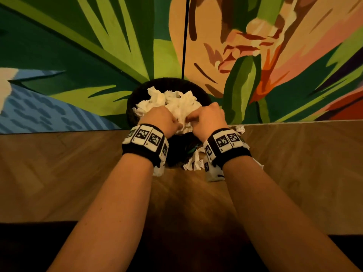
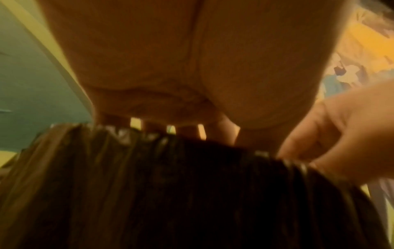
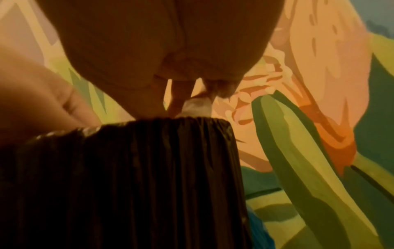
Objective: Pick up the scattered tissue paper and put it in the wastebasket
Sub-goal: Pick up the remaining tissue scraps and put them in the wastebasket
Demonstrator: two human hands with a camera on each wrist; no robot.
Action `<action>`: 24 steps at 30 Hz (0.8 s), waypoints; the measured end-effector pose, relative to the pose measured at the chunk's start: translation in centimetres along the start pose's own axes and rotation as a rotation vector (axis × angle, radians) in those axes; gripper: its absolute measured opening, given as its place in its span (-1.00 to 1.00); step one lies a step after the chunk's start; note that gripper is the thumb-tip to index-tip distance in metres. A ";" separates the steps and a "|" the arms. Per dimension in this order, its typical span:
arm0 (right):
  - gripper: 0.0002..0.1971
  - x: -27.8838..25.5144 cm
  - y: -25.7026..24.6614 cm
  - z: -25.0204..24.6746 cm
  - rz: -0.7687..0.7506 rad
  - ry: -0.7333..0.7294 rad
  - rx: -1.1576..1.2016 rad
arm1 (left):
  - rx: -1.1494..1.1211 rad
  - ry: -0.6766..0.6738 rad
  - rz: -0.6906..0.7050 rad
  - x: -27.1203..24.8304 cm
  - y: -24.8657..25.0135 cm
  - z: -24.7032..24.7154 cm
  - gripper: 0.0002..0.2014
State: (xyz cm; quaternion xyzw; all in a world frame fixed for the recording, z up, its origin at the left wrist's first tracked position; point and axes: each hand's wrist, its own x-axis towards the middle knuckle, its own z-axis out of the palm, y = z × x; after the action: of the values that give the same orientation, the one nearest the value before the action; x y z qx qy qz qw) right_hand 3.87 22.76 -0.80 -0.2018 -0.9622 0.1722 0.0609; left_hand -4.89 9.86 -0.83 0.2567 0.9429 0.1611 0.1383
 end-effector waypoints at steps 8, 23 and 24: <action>-0.76 1.1 -1.7 -0.7 -0.003 -0.037 0.113 | -0.063 0.125 -0.124 0.7 -0.5 0.5 -0.86; -0.37 3.2 -1.4 2.3 -0.071 -0.456 -0.323 | 0.191 -0.213 -0.088 2.4 0.2 0.1 -0.78; -0.37 3.1 -1.4 2.4 -0.080 -0.433 -0.305 | 0.187 -0.209 -0.081 2.2 0.3 0.0 -0.79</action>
State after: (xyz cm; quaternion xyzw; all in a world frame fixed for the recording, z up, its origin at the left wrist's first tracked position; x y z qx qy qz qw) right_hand 0.14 22.11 -2.41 -0.1289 -0.9749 0.0619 -0.1707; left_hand -6.58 11.32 -1.13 0.2455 0.9438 0.0393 0.2176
